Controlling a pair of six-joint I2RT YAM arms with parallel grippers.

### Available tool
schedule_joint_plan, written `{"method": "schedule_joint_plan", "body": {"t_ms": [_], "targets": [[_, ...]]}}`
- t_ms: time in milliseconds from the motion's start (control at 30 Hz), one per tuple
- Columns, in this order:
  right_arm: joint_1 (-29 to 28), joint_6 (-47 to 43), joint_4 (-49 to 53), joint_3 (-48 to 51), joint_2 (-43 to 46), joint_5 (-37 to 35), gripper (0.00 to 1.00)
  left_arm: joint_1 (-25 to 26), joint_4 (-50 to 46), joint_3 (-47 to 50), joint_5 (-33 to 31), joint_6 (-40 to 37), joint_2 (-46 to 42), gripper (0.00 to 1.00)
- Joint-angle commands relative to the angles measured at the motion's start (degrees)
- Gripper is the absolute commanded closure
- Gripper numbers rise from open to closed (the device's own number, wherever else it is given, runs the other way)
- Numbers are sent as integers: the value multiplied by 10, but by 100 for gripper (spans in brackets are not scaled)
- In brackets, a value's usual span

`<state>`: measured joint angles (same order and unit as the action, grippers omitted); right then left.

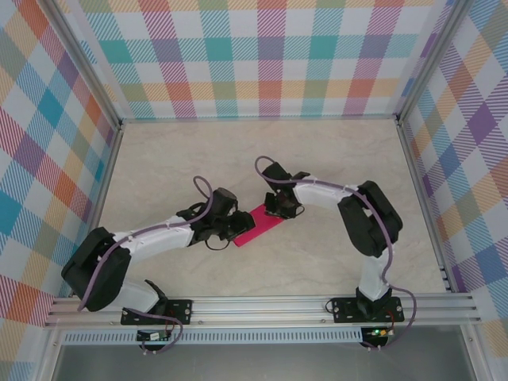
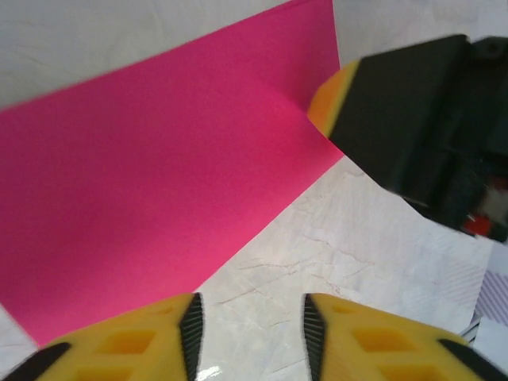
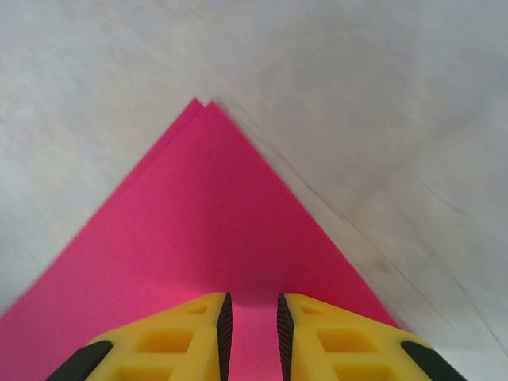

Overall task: Fold a paper plane with a square sheet of paper (pick it up from the middle)
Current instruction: Rotate the square sheet of paper at the center of the table.

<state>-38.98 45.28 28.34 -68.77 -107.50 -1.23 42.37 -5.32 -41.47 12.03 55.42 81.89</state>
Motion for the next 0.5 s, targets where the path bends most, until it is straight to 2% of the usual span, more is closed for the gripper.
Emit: {"method": "schedule_joint_plan", "body": {"t_ms": [0,167,267,467], "targets": [[6,12,-73,35,62,25,76,22,48,-1,-2,25,25,71],[11,0,-155,92,90,125,84,27,49,2,-43,34,55,87],[11,16,-209,136,93,180,90,27,58,9,-53,41,63,90],[9,35,-286,189,90,236,98,28,83,10,-34,48,85,96]]}}
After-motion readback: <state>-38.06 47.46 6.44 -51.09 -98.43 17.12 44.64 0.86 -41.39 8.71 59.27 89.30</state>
